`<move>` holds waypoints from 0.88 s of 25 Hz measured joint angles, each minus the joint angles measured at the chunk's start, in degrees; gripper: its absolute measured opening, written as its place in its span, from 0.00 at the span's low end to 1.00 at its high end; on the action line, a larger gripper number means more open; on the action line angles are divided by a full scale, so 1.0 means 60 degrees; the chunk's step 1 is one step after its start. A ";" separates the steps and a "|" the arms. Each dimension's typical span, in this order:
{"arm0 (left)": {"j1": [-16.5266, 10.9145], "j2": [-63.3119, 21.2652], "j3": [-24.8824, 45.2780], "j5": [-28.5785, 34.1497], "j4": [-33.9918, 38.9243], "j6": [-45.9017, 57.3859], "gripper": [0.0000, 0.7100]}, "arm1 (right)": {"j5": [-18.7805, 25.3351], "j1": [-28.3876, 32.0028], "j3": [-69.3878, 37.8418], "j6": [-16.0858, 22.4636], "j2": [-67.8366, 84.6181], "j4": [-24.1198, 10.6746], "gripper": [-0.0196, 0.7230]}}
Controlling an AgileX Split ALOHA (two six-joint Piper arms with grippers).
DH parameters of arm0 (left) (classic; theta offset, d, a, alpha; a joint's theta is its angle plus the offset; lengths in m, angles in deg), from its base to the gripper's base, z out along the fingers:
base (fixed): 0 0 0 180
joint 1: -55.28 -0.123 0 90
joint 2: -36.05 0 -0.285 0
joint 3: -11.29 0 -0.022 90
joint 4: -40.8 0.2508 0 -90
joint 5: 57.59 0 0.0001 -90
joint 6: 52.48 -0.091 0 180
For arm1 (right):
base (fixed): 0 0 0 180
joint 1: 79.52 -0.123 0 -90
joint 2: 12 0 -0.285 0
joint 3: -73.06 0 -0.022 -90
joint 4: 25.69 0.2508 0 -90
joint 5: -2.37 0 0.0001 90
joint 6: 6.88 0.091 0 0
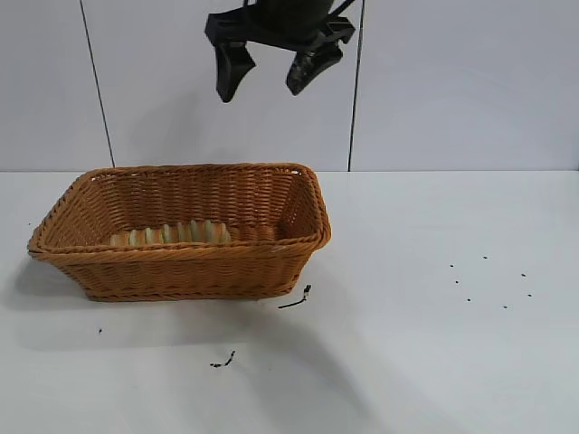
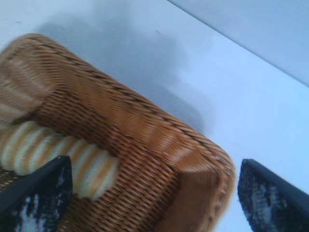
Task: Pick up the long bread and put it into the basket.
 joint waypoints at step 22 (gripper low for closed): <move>0.0000 0.0000 0.0000 0.0000 0.0000 0.0000 0.98 | 0.1168 0.2029 -0.0931 0.0068 0.1675 -0.0172 0.88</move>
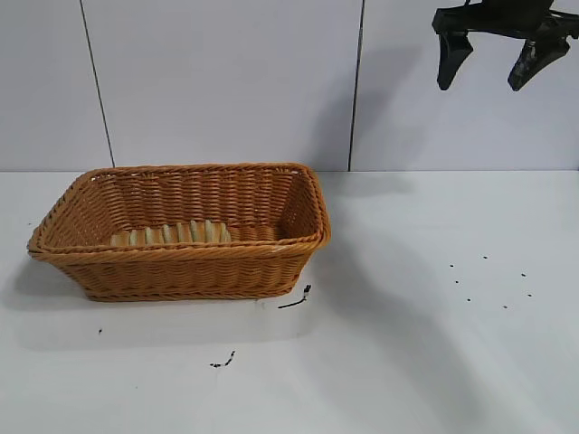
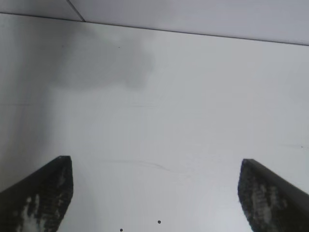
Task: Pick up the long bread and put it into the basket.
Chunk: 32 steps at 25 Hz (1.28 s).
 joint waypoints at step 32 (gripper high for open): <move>0.0000 0.0000 0.0000 0.0000 0.0000 0.0000 0.98 | -0.1562 -0.0008 -1.6092 0.0055 1.9437 -0.0276 0.88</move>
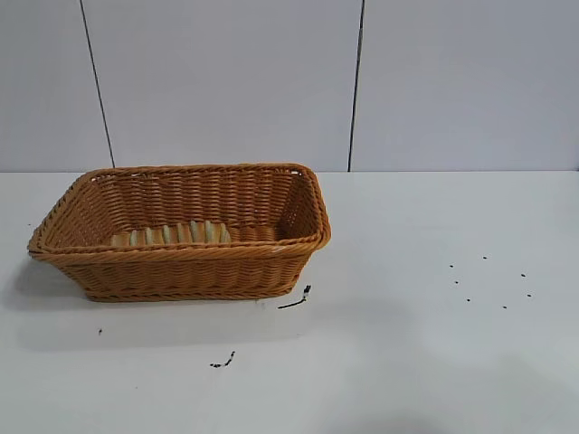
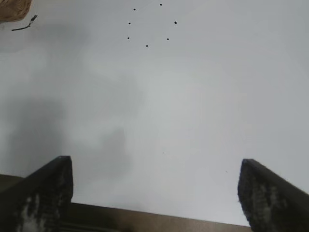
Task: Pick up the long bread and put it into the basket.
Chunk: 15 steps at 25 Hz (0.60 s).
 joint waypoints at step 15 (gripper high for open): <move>0.0000 0.0000 0.0000 0.0000 0.0000 0.0000 0.98 | -0.0160 0.0000 -0.0075 0.0196 0.0864 -0.0021 0.87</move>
